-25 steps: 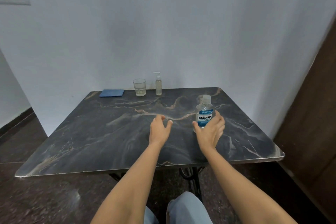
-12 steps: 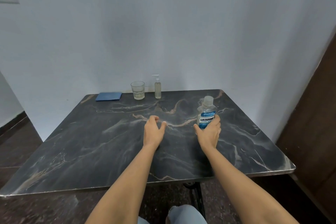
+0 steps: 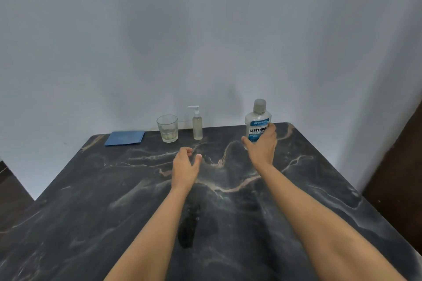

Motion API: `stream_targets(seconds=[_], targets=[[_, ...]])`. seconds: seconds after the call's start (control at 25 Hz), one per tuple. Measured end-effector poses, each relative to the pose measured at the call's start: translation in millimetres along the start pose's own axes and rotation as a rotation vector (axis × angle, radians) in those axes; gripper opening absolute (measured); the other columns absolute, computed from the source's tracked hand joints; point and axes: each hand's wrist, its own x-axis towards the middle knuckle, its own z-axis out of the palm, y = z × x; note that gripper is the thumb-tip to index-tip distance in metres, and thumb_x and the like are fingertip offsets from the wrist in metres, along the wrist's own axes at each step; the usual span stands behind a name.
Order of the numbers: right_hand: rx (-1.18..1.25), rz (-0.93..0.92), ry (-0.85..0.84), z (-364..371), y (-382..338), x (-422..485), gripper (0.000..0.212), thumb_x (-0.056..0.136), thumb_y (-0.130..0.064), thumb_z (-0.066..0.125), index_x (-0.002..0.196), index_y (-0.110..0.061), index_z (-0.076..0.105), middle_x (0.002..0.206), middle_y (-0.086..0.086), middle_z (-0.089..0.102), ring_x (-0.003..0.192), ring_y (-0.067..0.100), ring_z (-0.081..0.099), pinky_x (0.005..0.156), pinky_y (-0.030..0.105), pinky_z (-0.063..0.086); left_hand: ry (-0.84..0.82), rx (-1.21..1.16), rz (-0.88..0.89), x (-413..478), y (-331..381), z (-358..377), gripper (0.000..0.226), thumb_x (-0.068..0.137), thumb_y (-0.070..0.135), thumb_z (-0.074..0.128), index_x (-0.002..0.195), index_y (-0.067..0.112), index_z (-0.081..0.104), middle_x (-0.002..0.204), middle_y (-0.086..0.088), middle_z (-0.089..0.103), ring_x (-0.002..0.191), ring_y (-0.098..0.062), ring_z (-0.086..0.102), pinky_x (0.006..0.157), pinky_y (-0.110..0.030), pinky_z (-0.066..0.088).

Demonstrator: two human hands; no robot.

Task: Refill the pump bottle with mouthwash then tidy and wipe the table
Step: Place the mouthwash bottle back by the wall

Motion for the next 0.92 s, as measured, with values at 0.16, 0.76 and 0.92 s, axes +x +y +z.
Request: stream_targets(seconds=[0.16, 0.76, 0.92], targets=[[-0.029, -0.008, 0.011, 46, 7, 52, 0.084, 0.071, -0.025, 0.081, 0.135, -0.007, 0.031, 0.127, 0.014, 0.047, 0.116, 0.031, 0.046, 0.099, 0.048, 0.045, 0.001, 0.029, 0.024, 50, -26, 17, 0.034, 0.093, 0.031, 0.057, 0.119, 0.01, 0.052, 0.116, -0.004, 0.057, 0.109, -0.019, 0.052, 0.089, -0.028, 0.04], [-0.108, 0.013, 0.007, 126, 60, 100, 0.086, 0.074, -0.025, 0.079, 0.139, -0.005, 0.026, 0.13, 0.019, 0.044, 0.119, 0.036, 0.045, 0.103, 0.048, 0.04, 0.016, 0.121, 0.06, 114, -83, 26, 0.035, 0.094, 0.034, 0.055, 0.12, 0.011, 0.053, 0.119, -0.004, 0.058, 0.11, -0.019, 0.053, 0.089, -0.033, 0.043], [-0.311, 0.085, -0.019, 124, 58, 99, 0.106, 0.072, -0.045, 0.078, 0.144, 0.002, 0.017, 0.14, 0.025, 0.038, 0.13, 0.04, 0.036, 0.111, 0.049, 0.031, 0.022, 0.174, 0.041, 106, -100, -2, 0.035, 0.094, 0.034, 0.056, 0.121, 0.012, 0.052, 0.12, -0.004, 0.058, 0.111, -0.02, 0.053, 0.091, -0.036, 0.046]])
